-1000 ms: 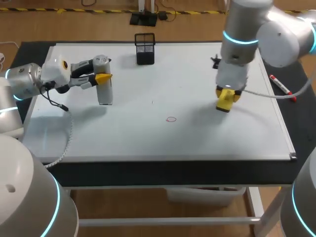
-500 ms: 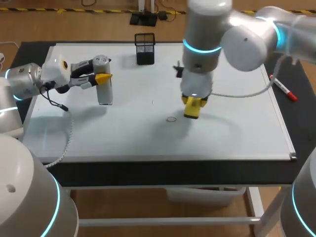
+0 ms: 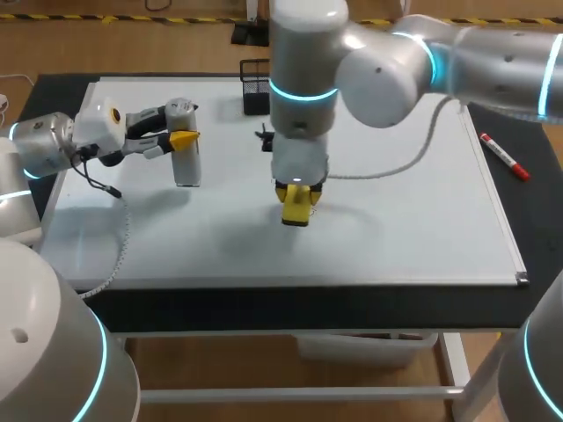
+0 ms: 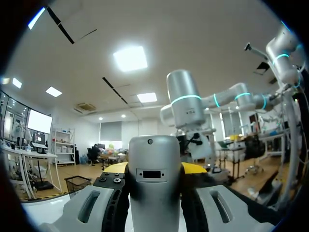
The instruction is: Pick up the inspection probe, press it on each red-marked spot on the whiteboard one by one, put down the probe, pick up the eraser, and wipe off all the red marks.
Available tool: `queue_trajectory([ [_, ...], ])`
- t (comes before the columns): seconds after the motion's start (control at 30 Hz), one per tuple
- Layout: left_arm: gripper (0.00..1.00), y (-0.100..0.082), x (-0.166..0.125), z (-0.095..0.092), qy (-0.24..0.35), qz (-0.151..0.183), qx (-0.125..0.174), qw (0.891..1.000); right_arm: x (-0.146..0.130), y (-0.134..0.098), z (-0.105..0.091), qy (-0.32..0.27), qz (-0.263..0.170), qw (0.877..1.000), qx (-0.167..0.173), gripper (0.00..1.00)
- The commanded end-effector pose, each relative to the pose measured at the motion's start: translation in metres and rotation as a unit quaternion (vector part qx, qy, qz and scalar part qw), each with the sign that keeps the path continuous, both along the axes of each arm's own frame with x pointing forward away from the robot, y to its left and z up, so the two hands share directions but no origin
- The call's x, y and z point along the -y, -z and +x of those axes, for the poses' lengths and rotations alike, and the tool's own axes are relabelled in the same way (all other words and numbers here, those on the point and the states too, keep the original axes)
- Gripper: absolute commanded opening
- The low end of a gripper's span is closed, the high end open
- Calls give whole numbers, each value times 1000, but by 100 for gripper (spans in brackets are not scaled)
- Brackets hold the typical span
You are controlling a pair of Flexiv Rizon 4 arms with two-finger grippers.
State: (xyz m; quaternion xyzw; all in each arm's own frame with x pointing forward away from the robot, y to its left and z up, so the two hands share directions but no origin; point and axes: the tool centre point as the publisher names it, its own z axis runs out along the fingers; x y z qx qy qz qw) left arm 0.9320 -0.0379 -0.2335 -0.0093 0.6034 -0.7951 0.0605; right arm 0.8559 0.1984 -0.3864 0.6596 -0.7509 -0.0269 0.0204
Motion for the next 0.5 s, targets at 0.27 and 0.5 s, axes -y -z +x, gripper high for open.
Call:
queue_trajectory([
  [0.27, 0, 0, 0, 0, -1, 0, 1, 1000, -21, 27, 0, -15, -23, 1000, -6, 0],
  [0.5, 0, 0, 0, 0, -1, 0, 1, 1000, -18, 31, 3, -20, -8, 1000, -1, 0],
])
